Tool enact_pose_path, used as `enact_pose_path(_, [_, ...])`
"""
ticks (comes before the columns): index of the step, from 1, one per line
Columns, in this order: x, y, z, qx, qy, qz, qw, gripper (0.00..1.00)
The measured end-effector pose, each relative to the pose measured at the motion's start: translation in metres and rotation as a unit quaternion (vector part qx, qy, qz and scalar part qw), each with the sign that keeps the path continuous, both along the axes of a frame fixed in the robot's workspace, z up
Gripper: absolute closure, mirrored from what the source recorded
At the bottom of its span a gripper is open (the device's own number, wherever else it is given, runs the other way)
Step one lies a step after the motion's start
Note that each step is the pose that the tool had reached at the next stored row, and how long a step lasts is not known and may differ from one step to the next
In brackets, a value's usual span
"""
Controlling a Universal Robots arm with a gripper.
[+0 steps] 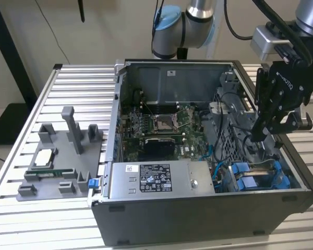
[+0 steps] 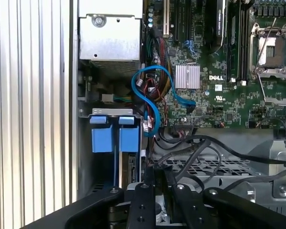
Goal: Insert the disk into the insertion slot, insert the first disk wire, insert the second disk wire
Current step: 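Insert the first disk wire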
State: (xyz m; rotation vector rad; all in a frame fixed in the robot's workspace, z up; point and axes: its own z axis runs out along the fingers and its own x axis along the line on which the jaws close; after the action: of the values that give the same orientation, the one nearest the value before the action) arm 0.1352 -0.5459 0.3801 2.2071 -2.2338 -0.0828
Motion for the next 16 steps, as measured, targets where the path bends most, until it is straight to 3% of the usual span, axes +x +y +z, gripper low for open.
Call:
enact_pose_path(6, [0.0005,-0.0002,-0.0004,0.0,0.0,0.0,1.0,1.0])
enact_pose_path(16, [0.008,-0.0061,-0.0049,-0.0001,0.0016,0.0,1.0,1.0])
